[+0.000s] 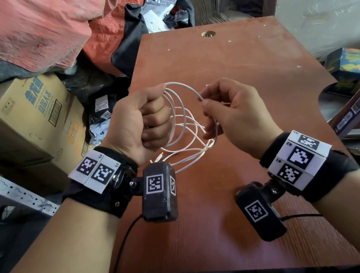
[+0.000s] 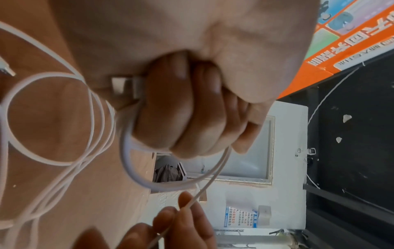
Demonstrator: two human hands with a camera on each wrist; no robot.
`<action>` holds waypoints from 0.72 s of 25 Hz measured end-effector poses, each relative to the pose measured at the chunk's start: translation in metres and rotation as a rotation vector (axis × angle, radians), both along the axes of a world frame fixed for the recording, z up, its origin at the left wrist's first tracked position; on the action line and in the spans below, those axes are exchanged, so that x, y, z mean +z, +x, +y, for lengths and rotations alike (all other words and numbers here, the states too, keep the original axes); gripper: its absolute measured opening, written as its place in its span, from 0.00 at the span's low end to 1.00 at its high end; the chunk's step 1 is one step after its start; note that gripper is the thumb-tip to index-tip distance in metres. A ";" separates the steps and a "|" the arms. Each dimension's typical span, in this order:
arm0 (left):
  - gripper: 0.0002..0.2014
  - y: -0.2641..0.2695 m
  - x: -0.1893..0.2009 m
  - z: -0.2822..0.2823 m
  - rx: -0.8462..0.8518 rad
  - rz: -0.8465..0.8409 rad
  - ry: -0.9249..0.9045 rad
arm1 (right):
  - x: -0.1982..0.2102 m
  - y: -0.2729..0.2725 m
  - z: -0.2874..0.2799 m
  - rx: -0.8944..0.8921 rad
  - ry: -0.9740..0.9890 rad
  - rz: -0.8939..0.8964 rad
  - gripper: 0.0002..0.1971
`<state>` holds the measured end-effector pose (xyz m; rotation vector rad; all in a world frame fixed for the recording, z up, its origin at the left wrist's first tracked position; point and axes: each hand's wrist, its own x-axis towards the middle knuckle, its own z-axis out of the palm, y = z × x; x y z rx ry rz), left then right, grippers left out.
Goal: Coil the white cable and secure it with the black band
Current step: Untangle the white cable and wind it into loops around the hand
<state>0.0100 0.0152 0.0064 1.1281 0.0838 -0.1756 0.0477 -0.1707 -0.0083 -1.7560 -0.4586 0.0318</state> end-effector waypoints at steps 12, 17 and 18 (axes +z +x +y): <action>0.25 0.001 -0.002 -0.001 -0.116 0.002 -0.145 | -0.012 -0.006 0.013 0.332 -0.034 0.120 0.16; 0.24 0.001 -0.003 -0.005 -0.066 0.055 -0.082 | -0.015 -0.002 0.013 0.314 0.011 0.190 0.06; 0.24 0.002 -0.004 -0.006 -0.046 0.076 -0.055 | -0.015 -0.003 0.013 0.291 0.017 0.216 0.06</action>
